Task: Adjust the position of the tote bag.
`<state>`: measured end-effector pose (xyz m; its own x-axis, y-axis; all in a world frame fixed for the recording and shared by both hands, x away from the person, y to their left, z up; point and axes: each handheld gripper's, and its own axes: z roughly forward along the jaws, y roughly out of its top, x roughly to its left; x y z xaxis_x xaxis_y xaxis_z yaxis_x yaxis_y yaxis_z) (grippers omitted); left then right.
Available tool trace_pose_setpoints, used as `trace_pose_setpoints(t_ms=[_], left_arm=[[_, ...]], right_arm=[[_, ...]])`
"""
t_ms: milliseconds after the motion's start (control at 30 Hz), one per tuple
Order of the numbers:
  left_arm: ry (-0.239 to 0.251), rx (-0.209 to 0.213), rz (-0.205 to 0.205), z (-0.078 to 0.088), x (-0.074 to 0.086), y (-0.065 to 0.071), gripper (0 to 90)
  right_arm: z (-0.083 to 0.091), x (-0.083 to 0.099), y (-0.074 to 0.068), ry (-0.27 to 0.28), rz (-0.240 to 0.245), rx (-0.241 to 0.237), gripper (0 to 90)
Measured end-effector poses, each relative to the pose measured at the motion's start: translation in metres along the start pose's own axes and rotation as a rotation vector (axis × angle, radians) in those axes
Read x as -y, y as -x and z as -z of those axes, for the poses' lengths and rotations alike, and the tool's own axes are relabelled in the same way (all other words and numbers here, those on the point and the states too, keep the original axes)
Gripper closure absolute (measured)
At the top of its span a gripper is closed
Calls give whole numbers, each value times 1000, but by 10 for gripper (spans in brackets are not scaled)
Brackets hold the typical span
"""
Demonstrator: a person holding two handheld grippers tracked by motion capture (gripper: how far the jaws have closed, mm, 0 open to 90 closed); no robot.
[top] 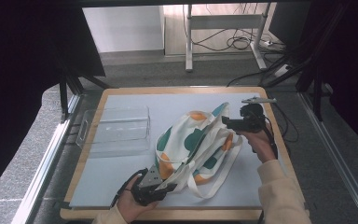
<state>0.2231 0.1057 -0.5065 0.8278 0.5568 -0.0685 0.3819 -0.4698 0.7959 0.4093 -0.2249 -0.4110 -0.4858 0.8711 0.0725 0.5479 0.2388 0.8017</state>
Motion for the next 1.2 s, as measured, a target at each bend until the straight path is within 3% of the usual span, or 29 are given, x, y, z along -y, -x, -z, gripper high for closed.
trace_pose_setpoints(t_ms=[267, 533, 733, 800, 967, 1100, 1133, 1200], left_arm=[[0, -1, 1, 0, 0, 0, 761], [-4, 3, -5, 0, 0, 0, 760], [-5, 5, -3, 0, 0, 0, 758], [-6, 5, -3, 0, 0, 0, 757], [-6, 3, -4, 0, 1, 0, 756], [-6, 1, -6, 0, 1, 0, 755], [-5, -3, -9, 0, 1, 0, 753], [-6, -4, -10, 0, 1, 0, 751]], right_arm=[[-19, -13, 7, -8, -43, 32, 159], [-53, -19, 13, -54, -93, 38, 155], [-64, -19, 17, -66, -103, 46, 155], [-68, -18, 19, -83, -133, 24, 155], [-74, -15, 20, -113, -135, 22, 174], [-79, -14, 21, -133, -131, -4, 252], [-80, -14, 19, -138, -116, -14, 322], [-80, -13, 19, -136, -100, -18, 379]])
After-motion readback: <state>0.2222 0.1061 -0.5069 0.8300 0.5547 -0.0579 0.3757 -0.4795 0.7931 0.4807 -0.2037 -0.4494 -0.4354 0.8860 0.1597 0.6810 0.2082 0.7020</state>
